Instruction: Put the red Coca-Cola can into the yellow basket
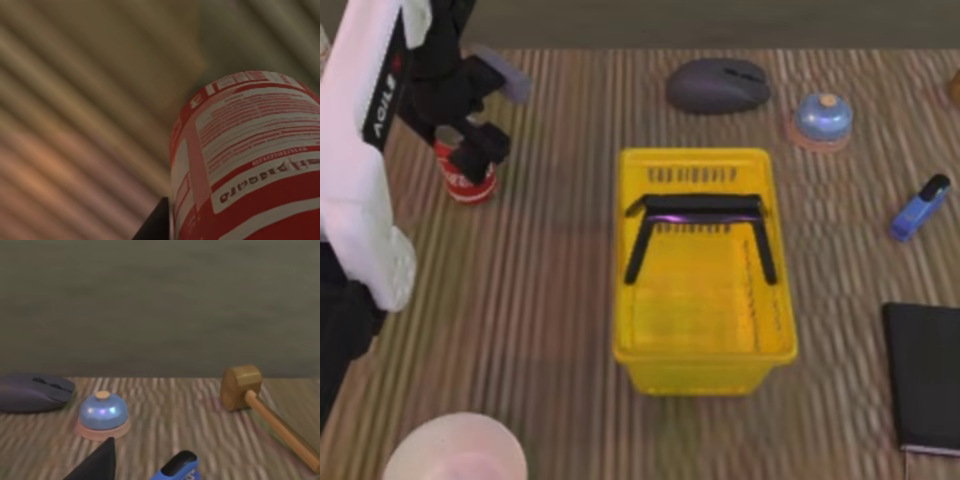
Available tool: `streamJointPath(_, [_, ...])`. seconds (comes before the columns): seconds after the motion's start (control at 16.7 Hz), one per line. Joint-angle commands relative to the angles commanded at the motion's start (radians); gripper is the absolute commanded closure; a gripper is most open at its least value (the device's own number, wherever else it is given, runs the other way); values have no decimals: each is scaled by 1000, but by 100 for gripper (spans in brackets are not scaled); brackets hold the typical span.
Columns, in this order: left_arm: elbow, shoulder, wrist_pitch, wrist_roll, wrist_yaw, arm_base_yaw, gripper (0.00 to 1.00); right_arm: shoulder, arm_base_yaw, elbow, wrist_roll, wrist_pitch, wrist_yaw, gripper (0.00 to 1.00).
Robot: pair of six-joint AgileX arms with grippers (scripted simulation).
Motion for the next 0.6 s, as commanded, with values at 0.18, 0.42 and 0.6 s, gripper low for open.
streamJointPath(0.18, [13, 7, 7, 1, -1, 7, 100, 0, 0, 0, 0, 0, 0, 0])
streamJointPath(0.42, [-18, -23, 62, -7, 24, 1, 100, 0, 0, 0, 0, 0, 0, 0])
streamJointPath(0.6, [-107, -94, 209, -38, 92, -9, 100, 0, 0, 0, 0, 0, 0, 0])
